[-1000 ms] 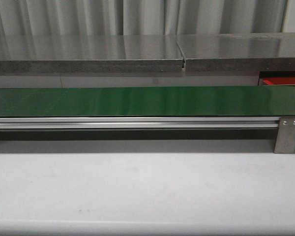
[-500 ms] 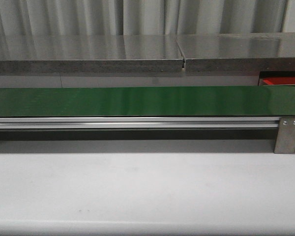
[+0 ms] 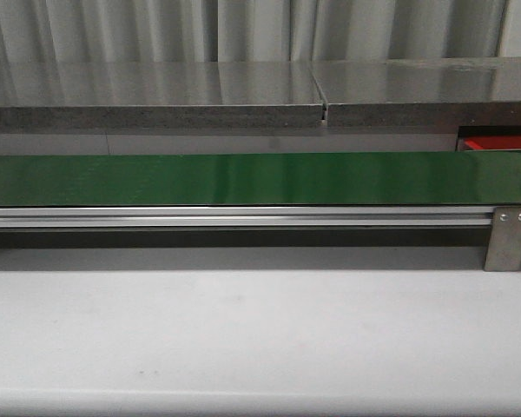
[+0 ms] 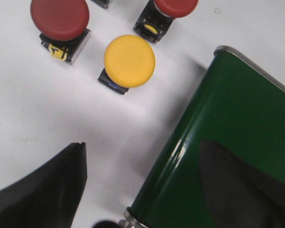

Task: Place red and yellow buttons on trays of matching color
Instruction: 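Lower the left gripper onto a yellow button and close on it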

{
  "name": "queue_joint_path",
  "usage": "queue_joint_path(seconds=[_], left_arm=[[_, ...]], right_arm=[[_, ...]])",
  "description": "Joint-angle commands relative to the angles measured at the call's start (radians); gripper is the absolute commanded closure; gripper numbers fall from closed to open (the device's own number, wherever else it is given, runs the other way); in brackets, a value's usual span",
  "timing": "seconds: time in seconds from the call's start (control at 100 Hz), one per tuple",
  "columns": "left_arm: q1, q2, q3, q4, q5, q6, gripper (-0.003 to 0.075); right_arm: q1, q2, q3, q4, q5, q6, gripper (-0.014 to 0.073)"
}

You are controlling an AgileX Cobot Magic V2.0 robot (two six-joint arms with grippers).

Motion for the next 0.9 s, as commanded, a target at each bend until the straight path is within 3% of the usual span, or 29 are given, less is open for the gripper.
queue_joint_path(seconds=[0.0,0.44,0.89], left_arm=[[0.003,-0.018,-0.076,-0.011,-0.009,-0.027,0.0227],[0.001,0.11,-0.163,-0.028,-0.018,-0.044,0.0227],[0.001,0.169,-0.163,-0.054,-0.139,-0.044,0.0228]], right_arm=[[0.0,-0.003,-0.027,0.015,-0.064,-0.011,0.0711],[0.0,-0.003,-0.027,0.015,-0.064,-0.011,0.0711],[0.0,-0.003,-0.027,0.015,-0.064,-0.011,0.0711]])
